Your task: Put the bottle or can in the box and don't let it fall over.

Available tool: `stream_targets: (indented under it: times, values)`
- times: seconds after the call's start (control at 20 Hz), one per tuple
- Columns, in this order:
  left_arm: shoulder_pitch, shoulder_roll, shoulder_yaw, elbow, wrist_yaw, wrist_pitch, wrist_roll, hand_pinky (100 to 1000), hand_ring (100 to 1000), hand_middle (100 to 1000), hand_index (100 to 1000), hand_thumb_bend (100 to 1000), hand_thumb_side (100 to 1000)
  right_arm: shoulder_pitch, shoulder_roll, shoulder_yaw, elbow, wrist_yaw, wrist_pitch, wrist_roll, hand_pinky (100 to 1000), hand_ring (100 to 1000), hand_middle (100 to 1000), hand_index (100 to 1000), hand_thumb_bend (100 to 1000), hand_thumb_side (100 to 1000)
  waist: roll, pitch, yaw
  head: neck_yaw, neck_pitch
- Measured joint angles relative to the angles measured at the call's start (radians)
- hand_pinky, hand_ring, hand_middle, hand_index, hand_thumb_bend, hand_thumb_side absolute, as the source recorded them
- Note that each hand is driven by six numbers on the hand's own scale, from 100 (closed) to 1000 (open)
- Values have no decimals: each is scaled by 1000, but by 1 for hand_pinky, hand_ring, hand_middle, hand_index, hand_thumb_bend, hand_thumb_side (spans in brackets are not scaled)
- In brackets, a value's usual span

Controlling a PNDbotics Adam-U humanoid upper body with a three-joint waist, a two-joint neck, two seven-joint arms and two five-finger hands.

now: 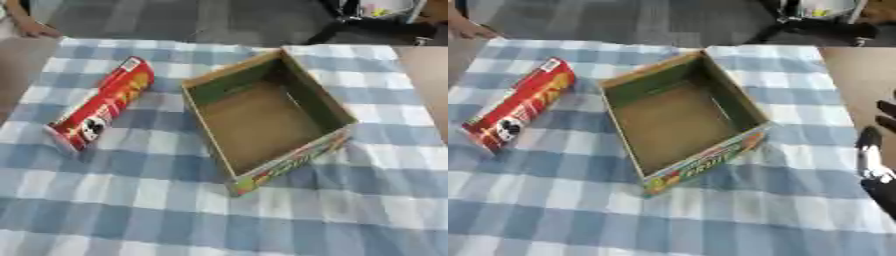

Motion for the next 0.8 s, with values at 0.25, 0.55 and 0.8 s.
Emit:
stream_targets:
  times: [0.25,0.55,0.8]
  values:
    - [-2,0,-5,0,-8,8,6,714,609,771,793,413,587,0,0,0,0,0,0,0,853,893,1000,942,100,526,0,0,0,5,0]
    - [-26,0,-12,1,-41,32,3,718,622,776,801,442,570,0,0,0,0,0,0,0,853,893,1000,942,100,526,0,0,1,7,0]
    - [-89,-8,-36,14,-72,68,-11,718,624,780,806,447,564,-2,0,1,0,0,1,2,853,894,1000,942,100,526,0,0,1,8,0]
